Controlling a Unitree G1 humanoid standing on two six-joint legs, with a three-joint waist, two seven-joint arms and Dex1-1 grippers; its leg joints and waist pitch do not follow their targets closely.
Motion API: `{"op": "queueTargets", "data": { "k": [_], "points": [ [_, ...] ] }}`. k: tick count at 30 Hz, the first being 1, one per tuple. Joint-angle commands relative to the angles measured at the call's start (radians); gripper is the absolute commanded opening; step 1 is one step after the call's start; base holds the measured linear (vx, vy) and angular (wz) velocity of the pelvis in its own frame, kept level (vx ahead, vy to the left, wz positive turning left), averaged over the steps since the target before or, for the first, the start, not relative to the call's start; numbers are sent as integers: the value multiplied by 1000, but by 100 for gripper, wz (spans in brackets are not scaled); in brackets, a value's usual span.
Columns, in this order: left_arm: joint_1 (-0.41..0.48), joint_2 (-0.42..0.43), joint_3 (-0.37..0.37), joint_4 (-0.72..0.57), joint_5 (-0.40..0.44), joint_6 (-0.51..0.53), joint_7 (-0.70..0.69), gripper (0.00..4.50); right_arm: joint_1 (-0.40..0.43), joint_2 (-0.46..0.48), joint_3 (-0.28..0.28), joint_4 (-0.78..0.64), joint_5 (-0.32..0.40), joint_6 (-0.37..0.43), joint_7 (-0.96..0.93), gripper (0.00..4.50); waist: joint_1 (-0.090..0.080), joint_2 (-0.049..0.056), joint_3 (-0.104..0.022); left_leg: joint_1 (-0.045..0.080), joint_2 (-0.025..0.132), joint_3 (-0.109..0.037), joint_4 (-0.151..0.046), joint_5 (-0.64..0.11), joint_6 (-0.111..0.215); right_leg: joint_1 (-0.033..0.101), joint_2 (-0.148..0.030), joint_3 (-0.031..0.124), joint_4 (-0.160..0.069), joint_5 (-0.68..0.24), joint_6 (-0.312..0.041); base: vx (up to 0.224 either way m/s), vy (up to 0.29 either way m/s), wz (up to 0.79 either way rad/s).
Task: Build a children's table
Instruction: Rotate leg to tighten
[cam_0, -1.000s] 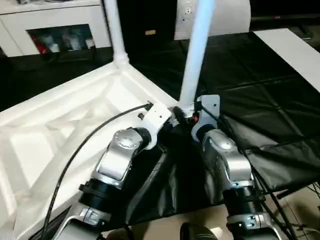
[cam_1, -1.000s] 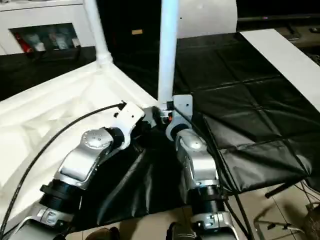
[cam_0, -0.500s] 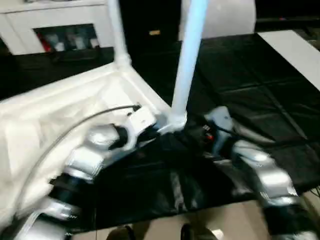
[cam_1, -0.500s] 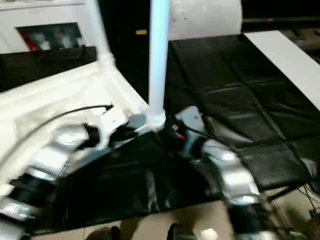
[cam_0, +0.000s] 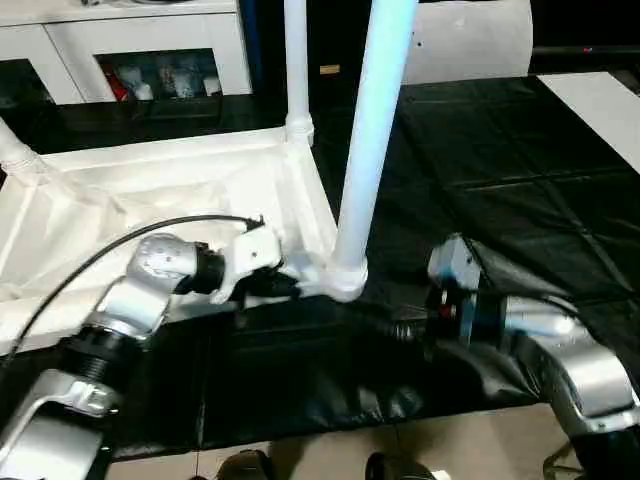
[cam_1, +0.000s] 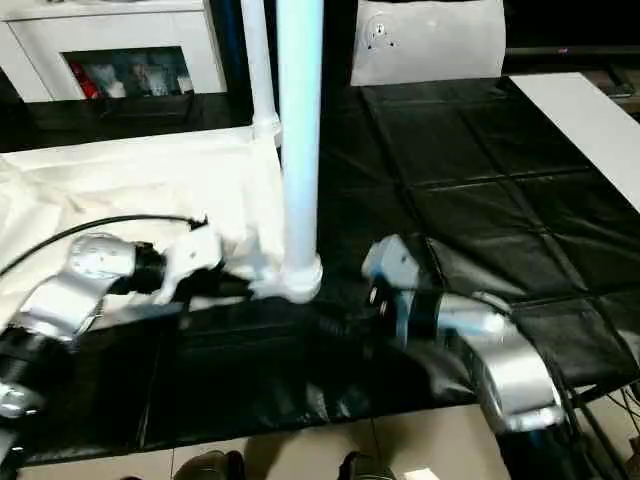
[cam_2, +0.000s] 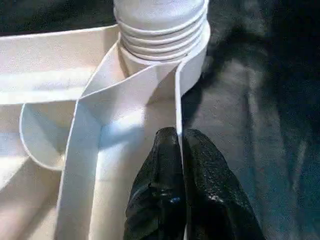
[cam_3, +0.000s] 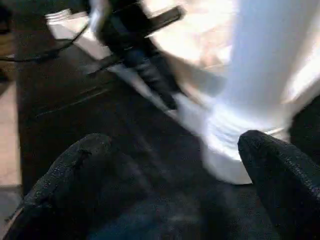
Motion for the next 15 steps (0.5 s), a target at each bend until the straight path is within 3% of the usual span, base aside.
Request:
{"op": "queueTargets", "data": {
  "k": [1, 3, 5, 6, 10, 15],
  "points": [
    [12, -9, 8, -17, -10, 27, 17, 27, 1, -14, 14, -13, -1, 15, 1, 450, -1, -6, -63, 9, 19, -1, -64, -222, 24, 51, -56, 28, -70, -249, -213, 0, 0, 0],
    [26, -11, 5, -26, -2, 44, 34, 55, -4, -20, 25, -8, -14, 10, 6, 450, -3, -6, -64, 10, 19, -1, -63, -227, 23, 50, -56, 29, -72, -261, -205, 0, 0, 0],
    [31, -12, 3, -25, -3, 43, 34, 55, -5, -18, 27, -6, -14, 9, 8, 450, -3, -6, -64, 9, 18, 0, -62, -220, 27, 49, -55, 30, -71, -252, -203, 0, 0, 0],
    [34, -16, 2, -28, 3, 41, 52, 77, -5, -20, 31, -5, -17, 2, 12, 450, -2, -4, -68, 9, 19, 0, -60, -207, 30, 50, -55, 30, -69, -230, -205, 0, 0, 0],
    [38, -49, 15, -37, 6, 63, 122, 95, 0, -23, 35, -14, -16, 2, 8, 450, -1, -4, -71, 7, 19, 1, -56, -175, 43, 53, -52, 28, -62, -148, -228, 0, 0, 0],
    [51, -84, 25, -60, -16, 74, 155, 95, 7, -24, 42, -21, -12, 1, 2, 450, -1, -7, -69, 6, 17, 1, -56, -194, 44, 54, -53, 28, -68, -193, -221, 0, 0, 0]
  ]
}}
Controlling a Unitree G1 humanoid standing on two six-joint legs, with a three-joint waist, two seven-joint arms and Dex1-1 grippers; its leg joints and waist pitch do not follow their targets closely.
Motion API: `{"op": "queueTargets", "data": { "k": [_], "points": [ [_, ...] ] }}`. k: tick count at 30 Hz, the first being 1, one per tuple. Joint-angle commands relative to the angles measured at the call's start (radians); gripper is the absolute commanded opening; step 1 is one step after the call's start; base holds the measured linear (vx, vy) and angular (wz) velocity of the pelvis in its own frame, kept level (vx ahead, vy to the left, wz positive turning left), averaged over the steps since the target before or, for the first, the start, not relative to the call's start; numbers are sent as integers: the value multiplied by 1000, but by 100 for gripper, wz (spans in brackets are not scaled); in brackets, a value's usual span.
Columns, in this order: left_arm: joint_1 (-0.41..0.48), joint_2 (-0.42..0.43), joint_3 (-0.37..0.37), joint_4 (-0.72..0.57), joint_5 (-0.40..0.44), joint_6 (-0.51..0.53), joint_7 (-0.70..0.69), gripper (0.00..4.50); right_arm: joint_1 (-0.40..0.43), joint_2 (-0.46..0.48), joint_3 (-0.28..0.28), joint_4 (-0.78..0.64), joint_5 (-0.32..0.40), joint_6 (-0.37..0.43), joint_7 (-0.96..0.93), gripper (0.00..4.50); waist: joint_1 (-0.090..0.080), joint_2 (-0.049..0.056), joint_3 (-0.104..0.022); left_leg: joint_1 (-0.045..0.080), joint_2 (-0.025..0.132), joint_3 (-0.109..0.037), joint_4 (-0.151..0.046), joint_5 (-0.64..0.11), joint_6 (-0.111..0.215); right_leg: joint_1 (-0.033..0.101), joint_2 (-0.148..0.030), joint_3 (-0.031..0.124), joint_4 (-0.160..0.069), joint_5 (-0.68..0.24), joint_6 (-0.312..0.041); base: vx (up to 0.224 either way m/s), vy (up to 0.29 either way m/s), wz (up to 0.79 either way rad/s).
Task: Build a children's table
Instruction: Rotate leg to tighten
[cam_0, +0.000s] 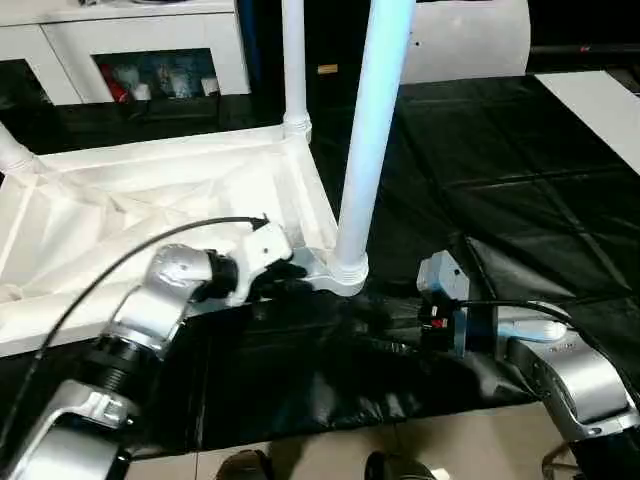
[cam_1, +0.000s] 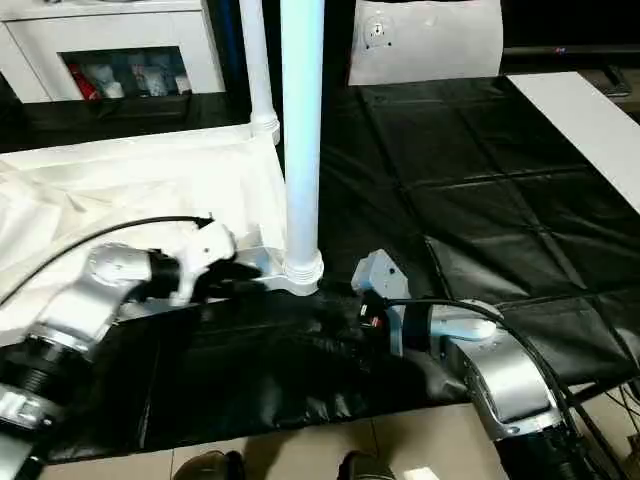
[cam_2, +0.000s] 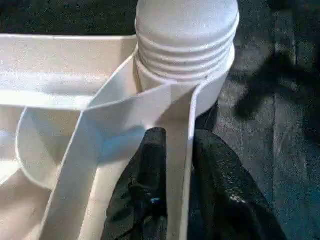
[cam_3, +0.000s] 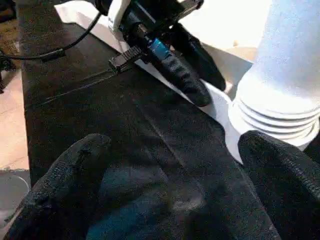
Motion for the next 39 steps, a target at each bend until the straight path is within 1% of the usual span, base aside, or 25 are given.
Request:
{"op": "queueTargets", "data": {
  "k": [1, 3, 4, 6, 7, 10, 13, 15, 17, 18, 19, 21, 22, 25, 26, 27, 28, 30, 31, 32, 34, 35, 37, 38, 39],
  "points": [
    [9, -7, 10, -15, -5, 3, 18, 95, 4, -6, 5, -21, 3, -3, 3, 450, 1, -7, -70, 8, 16, 1, -56, -192, 44, 54, -53, 28, -68, -200, -217, 0, 0, 0],
    [10, -14, 7, -11, -12, -18, 25, 95, 6, -8, 7, -22, 1, -6, 1, 450, 1, -2, -71, 7, 17, -1, -56, -192, 43, 55, -53, 27, -68, -199, -216, 0, 0, 0],
    [10, -12, 1, -9, -9, -26, 22, 77, 6, -10, 8, -22, 0, -8, 1, 450, 1, -5, -72, 7, 16, -1, -55, -188, 44, 55, -52, 27, -67, -187, -215, 0, 0, 0],
    [13, 2, -16, 1, 10, -44, 15, 55, 8, -11, 7, -21, 1, -10, -1, 450, 0, -5, -74, 7, 16, -1, -54, -173, 49, 56, -51, 27, -63, -153, -220, 0, 0, 0],
    [15, 9, -20, 1, 19, -41, 14, 55, 10, -13, 6, -21, 1, -11, -2, 450, 1, -2, -75, 7, 16, -1, -54, -171, 50, 56, -51, 27, -62, -146, -221, 0, 0, 0],
    [18, 36, -39, 3, 48, -48, 5, 21, 11, -15, 5, -22, 1, -13, -3, 450, -1, -4, -74, 5, 15, -1, -54, -175, 50, 58, -52, 26, -62, -147, -222, 0, 0, 0],
    [19, 46, -40, 5, 54, -50, 5, 16, 10, -15, 6, -21, 1, -16, -3, 450, -6, -4, -72, 7, 16, -1, -56, -190, 42, 58, -53, 27, -65, -185, -215, 0, 0, 0],
    [18, 44, -31, -1, 43, -50, 7, 6, 9, -13, 6, -20, 4, -15, -2, 450, -8, -3, -74, 7, 16, -1, -55, -182, 42, 58, -52, 27, -63, -167, -221, 0, 0, 0],
    [20, 48, -30, -14, 30, -50, -3, 6, 6, -13, 9, -17, 4, -18, -2, 450, -9, -4, -76, 7, 16, -1, -53, -170, 47, 58, -51, 27, -60, -142, -229, 0, 0, 0],
    [25, 55, -34, -26, 24, -64, -18, 6, 3, -14, 9, -14, 4, -20, -2, 450, -9, -4, -76, 6, 15, 0, -52, -164, 51, 59, -51, 27, -59, -131, -233, 0, 0, 0],
    [27, 58, -36, -29, 21, -70, -24, 6, 1, -14, 9, -12, 4, -21, -2, 450, -9, -8, -76, 6, 15, 0, -52, -161, 53, 59, -51, 27, -59, -125, -234, 0, 0, 0],
    [32, 70, -45, -37, 22, -86, -43, 6, -6, -16, 6, -5, 4, -23, 0, 450, -10, -6, -77, 4, 15, -1, -51, -141, 62, 61, -51, 26, -54, -95, -240, 0, 0, 0],
    [37, 80, -52, -38, 25, -110, -59, 6, -13, -15, 2, 3, 1, -30, -2, 450, -11, -6, -77, 4, 15, -1, -50, -139, 65, 61, -52, 26, -54, -90, -242, 0, 0, 0],
    [54, 90, -65, -53, -3, -170, -135, 6, -43, -24, -7, 33, -4, -44, 6, 450, -13, -6, -77, 6, 16, 0, -50, -144, 67, 59, -53, 26, -54, -97, -247, 0, 0, 0],
    [59, 92, -71, -63, -14, -179, -161, 6, -54, -28, -6, 44, -8, -48, 12, 450, -15, -9, -76, 6, 16, 1, -51, -146, 66, 59, -53, 26, -55, -100, -249, 0, 0, 0],
    [67, 97, -87, -79, -34, -199, -213, 6, -80, -43, 2, 68, -17, -63, 40, 450, -13, -10, -76, 10, 19, 3, -50, -153, 66, 56, -52, 27, -56, -111, -253, 0, 0, 0],
    [68, 97, -90, -81, -37, -203, -221, 6, -85, -45, 4, 72, -19, -65, 45, 450, -12, -9, -76, 9, 18, 2, -50, -151, 66, 58, -53, 27, -53, -110, -255, 0, 0, 0],
    [68, 99, -100, -86, -43, -212, -245, 6, -101, -50, 11, 82, -18, -75, 67, 450, -7, -7, -75, 13, 21, 5, -50, -157, 68, 55, -53, 28, -55, -114, -256, 0, 0, 0],
    [65, 101, -109, -85, -43, -220, -259, 6, -113, -52, 17, 92, -20, -88, 83, 450, -5, -7, -74, 13, 21, 5, -50, -157, 69, 54, -53, 28, -54, -116, -256, 0, 0, 0],
    [62, 103, -119, -83, -43, -233, -275, 6, -123, -54, 24, 100, -24, -101, 96, 450, 2, -9, -75, 15, 21, 6, -49, -159, 69, 53, -53, 28, -54, -126, -253, 0, 0, 0],
    [54, 106, -131, -72, -38, -254, -300, 6, -144, -56, 49, 125, -38, -128, 122, 450, 8, -9, -73, 14, 22, 6, -49, -169, 63, 51, -54, 28, -55, -152, -247, 0, 0, 0],
    [50, 106, -134, -66, -36, -263, -309, 6, -151, -57, 59, 137, -44, -139, 130, 450, 7, -11, -72, 13, 21, 6, -50, -173, 60, 52, -53, 28, -55, -161, -244, 0, 0, 0],
    [45, 104, -138, -61, -37, -270, -321, 6, -160, -54, 71, 149, -45, -143, 143, 450, 11, -9, -71, 16, 22, 6, -51, -193, 49, 49, -54, 29, -57, -190, -238, 0, 0, 0],
    [42, 104, -139, -59, -36, -274, -326, 2, -165, -53, 77, 155, -45, -145, 152, 431, 13, -9, -71, 16, 22, 6, -50, -197, 47, 48, -54, 30, -57, -194, -236, 0, 0, 0],
    [36, 104, -144, -58, -39, -278, -340, 2, -173, -53, 89, 167, -51, -153, 164, 431, 16, -11, -70, 15, 22, 5, -51, -202, 44, 48, -54, 30, -57, -206, -230, 0, 0, 0]
  ]
}}
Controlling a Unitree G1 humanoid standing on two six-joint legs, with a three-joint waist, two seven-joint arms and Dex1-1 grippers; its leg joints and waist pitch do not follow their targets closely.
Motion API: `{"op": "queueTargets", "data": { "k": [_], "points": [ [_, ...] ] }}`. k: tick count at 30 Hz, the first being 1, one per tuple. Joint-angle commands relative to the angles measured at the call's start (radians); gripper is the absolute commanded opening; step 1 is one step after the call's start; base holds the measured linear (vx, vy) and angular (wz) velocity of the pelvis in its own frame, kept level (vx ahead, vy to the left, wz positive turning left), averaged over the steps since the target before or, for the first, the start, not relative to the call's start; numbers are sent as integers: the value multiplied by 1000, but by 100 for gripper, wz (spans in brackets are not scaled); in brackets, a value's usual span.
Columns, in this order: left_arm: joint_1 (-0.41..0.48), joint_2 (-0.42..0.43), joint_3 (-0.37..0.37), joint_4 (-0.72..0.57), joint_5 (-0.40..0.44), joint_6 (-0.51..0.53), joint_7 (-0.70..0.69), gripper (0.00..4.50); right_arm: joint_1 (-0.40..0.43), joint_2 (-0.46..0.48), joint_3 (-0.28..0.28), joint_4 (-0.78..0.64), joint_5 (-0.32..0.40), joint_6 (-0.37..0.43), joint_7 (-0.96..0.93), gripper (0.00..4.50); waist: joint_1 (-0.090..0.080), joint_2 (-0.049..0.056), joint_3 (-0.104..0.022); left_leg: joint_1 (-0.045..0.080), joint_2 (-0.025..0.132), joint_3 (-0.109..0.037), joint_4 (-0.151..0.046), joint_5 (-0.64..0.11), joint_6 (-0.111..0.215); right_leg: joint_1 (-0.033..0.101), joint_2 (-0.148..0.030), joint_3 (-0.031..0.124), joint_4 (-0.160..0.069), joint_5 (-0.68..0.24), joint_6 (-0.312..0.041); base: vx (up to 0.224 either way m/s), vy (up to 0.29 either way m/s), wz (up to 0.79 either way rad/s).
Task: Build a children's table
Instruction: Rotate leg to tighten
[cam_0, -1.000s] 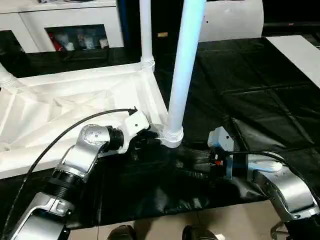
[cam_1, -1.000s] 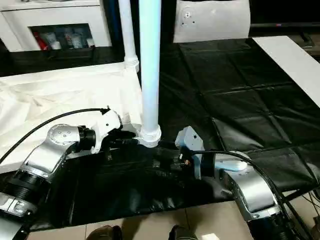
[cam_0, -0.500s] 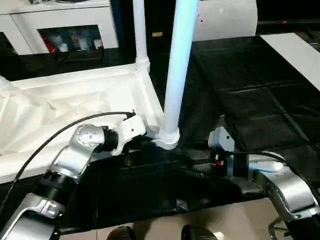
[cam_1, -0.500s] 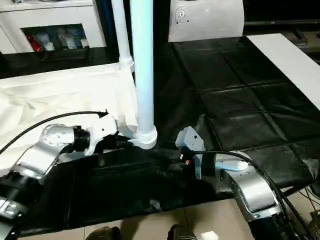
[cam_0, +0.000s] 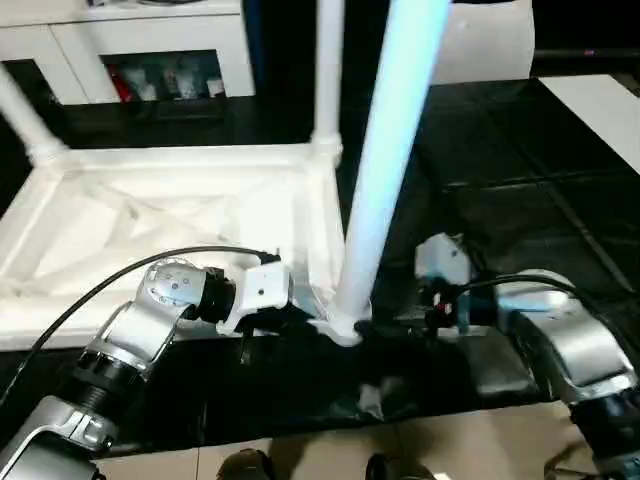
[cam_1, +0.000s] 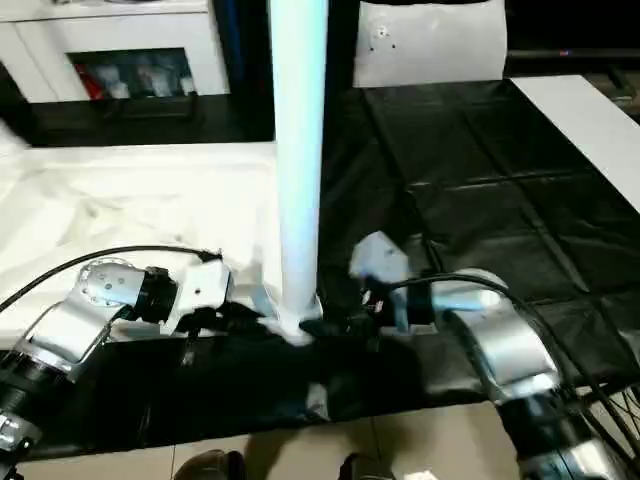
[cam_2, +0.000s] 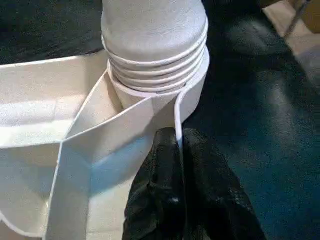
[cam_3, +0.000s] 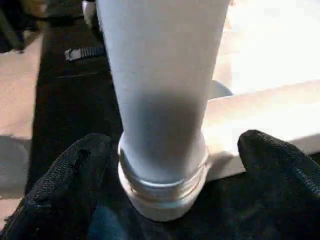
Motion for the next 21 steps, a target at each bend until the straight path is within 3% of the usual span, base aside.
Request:
{"op": "queueTargets", "data": {
  "k": [1, 8, 14, 21],
  "points": [
    [-18, -2, -38, -13, -3, -30, -59, 2, -20, -3, 23, 18, -17, -23, 30, 431, -7, -8, -68, 15, 20, 4, -61, -208, 40, 47, -55, 30, -66, -222, -225, 0, 0, 0],
    [-37, -2, -50, 5, 6, -58, -81, 0, -58, 21, 45, 79, -26, -41, 59, 379, -6, -8, -65, 14, 19, 1, -63, -245, 24, 43, -56, 30, -70, -288, -205, 0, 0, 0],
    [-47, -4, -51, 23, 9, -75, -94, 0, -65, 29, 60, 103, -20, -41, 83, 324, -5, -9, -68, 13, 19, 2, -62, -230, 26, 44, -54, 30, -67, -247, -212, 0, 0, 0],
    [-53, -4, -53, 36, 11, -82, -94, 0, -71, 41, 66, 117, -11, -30, 97, 277, -4, -8, -64, 14, 20, 1, -65, -253, 21, 42, -55, 30, -71, -284, -208, 0, 0, 0]
  ]
}}
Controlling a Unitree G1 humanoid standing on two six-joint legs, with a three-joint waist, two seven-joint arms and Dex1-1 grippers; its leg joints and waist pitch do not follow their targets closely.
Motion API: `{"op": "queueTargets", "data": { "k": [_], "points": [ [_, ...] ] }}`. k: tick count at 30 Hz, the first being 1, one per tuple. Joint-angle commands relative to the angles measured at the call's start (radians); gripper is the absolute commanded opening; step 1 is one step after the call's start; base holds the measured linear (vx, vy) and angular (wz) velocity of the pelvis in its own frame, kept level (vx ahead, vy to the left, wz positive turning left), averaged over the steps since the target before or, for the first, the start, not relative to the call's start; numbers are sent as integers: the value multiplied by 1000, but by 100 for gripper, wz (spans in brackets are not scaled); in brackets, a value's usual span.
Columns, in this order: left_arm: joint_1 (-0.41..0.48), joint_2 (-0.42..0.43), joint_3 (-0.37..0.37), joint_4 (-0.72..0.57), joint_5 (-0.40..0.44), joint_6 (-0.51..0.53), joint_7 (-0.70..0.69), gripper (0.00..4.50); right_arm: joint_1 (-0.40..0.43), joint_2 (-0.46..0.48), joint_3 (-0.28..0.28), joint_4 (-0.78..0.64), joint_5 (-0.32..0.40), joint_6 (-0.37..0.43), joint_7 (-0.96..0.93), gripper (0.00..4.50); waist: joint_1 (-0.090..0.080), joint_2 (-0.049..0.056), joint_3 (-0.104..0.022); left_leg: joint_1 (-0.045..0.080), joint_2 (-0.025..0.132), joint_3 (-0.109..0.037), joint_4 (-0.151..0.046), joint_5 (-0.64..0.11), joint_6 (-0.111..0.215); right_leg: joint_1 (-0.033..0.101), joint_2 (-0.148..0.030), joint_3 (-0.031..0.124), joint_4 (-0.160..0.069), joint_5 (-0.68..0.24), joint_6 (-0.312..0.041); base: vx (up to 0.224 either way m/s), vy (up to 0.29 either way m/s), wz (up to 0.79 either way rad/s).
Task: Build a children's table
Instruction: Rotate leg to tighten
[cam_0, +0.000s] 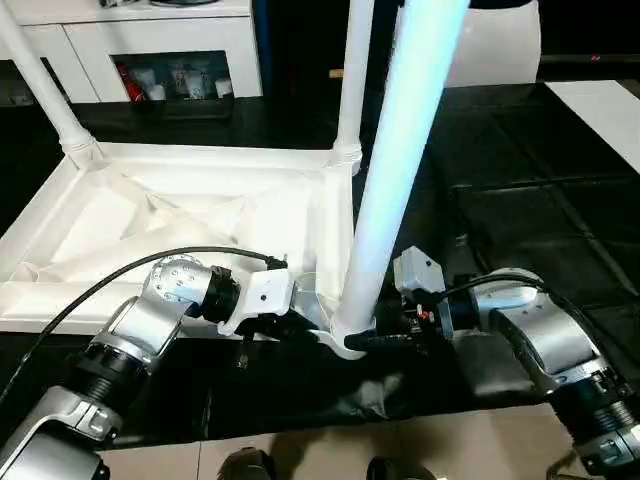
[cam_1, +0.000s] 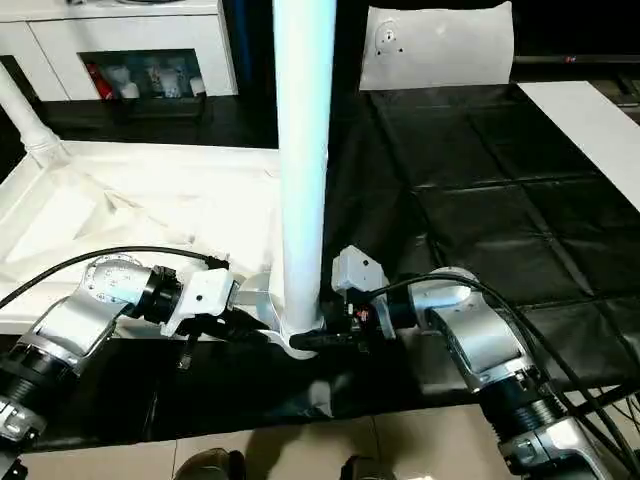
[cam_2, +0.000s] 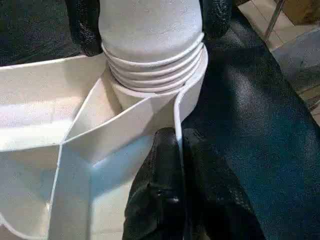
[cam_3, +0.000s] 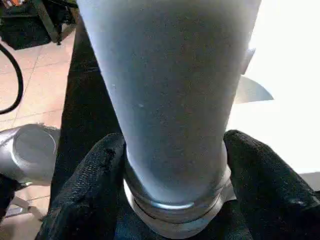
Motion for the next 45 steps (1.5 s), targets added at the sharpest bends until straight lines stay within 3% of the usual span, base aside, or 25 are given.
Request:
{"op": "queueTargets", "data": {
  "k": [1, 6, 11, 12, 15, 18, 20, 23, 25, 26, 28, 30, 36, 37, 39, 40, 41, 45],
  "points": [
    [-19, -3, -30, -15, 11, -25, -39, 0, -10, 3, 8, 2, 5, 0, 9, 277, -9, -8, -64, 14, 19, 2, -71, -255, 21, 43, -55, 31, -77, -288, -208, 0, 0, 0],
    [-8, -17, -8, -22, -10, 20, -9, 0, 14, 9, 1, -23, 31, 36, 13, 270, -9, -6, -60, 15, 20, 2, -73, -266, 17, 40, -54, 32, -78, -300, -204, 0, 0, 0],
    [-3, -58, 26, -23, 5, 105, 117, 0, 82, 47, -10, -81, 44, 82, -67, 269, -8, -9, -54, 16, 21, 1, -78, -283, 13, 36, -54, 34, -84, -333, -191, 0, 0, 0],
    [-5, -74, 34, -20, 15, 126, 160, 0, 97, 72, -15, -85, 32, 88, -119, 269, -12, -11, -52, 12, 19, -1, -80, -296, 8, 38, -55, 33, -86, -368, -179, 0, 0, 0],
    [-7, -154, 70, -36, 21, 256, 316, 0, 120, 204, -35, -62, -29, 128, -364, 268, -23, -7, -42, 17, 13, -5, -84, -359, -21, 25, -56, 31, -100, -520, -137, 0, 0, 0],
    [-11, -209, 80, -57, 34, 339, 407, 0, 116, 312, -67, -41, -28, 189, -511, 268, -48, -10, -37, 13, 6, -19, -91, -392, -35, 27, -58, 23, -113, -647, -74, 0, 0, 0],
    [-28, -303, 111, -55, 63, 439, 569, 0, 92, 447, -111, -3, -27, 234, -681, 267, -70, -8, -38, 12, 3, -22, -91, -401, -33, 24, -58, 20, -118, -650, -70, 0, 0, 0],
    [-49, -383, 146, -41, 78, 492, 705, 0, 60, 520, -114, 37, -58, 247, -789, 267, -79, -12, -41, 12, -1, -27, -96, -394, -19, 28, -56, 15, -128, -638, -58, 0, 0, 0],
    [-59, -411, 154, -35, 98, 504, 758, 0, 52, 538, -98, 49, -92, 231, -807, 267, -86, -11, -45, 11, 0, -21, -99, -364, 2, 29, -51, 19, -126, -538, -83, 0, 0, 0],
    [-62, -416, 147, -33, 115, 508, 769, 0, 50, 536, -80, 49, -126, 200, -814, 267, -86, -12, -43, 11, -1, -19, -101, -370, 14, 28, -52, 19, -127, -527, -85, 0, 0, 0],
    [-65, -409, 133, -30, 133, 493, 764, 0, 54, 536, -84, 46, -134, 194, -828, 330, -83, -16, -46, 12, -2, -18, -100, -361, 33, 27, -56, 22, -127, -513, -87, 0, 0, 0],
    [-62, -400, 125, -34, 145, 492, 753, 0, 62, 534, -93, 39, -141, 185, -841, 338, -81, -10, -48, 10, 1, -17, -101, -351, 38, 27, -58, 25, -125, -479, -97, 0, 0, 0],
    [-37, -342, 105, -64, 146, 467, 663, 0, 103, 473, -131, -21, -139, 113, -813, 410, -76, -13, -48, 6, 3, -11, -100, -318, 50, 33, -58, 28, -117, -377, -128, 0, 0, 0],
    [-33, -328, 101, -63, 143, 446, 638, 0, 111, 451, -138, -36, -135, 96, -789, 410, -75, -6, -52, 9, 2, -10, -98, -315, 52, 34, -59, 29, -117, -379, -133, 0, 0, 0],
    [-24, -296, 97, -62, 135, 422, 583, 0, 129, 403, -149, -75, -118, 66, -722, 426, -70, -11, -54, 7, 4, -9, -96, -293, 63, 41, -58, 29, -116, -350, -134, 0, 0, 0],
    [-18, -272, 92, -58, 129, 385, 541, 0, 142, 368, -155, -101, -105, 55, -675, 435, -67, -9, -55, 7, 6, -8, -95, -281, 73, 38, -58, 29, -115, -333, -143, 0, 0, 0],
    [-12, -228, 78, -48, 122, 326, 473, 0, 159, 315, -169, -142, -79, 47, -594, 444, -68, -10, -58, 0, 4, -9, -94, -270, 75, 45, -58, 27, -110, -321, -150, 0, 0, 0],
    [-7, -161, 53, -35, 113, 281, 378, 0, 174, 235, -187, -189, -8, 71, -463, 444, -63, -6, -65, 0, 9, -8, -89, -206, 90, 52, -58, 25, -98, -221, -180, 0, 0, 0]
  ]
}}
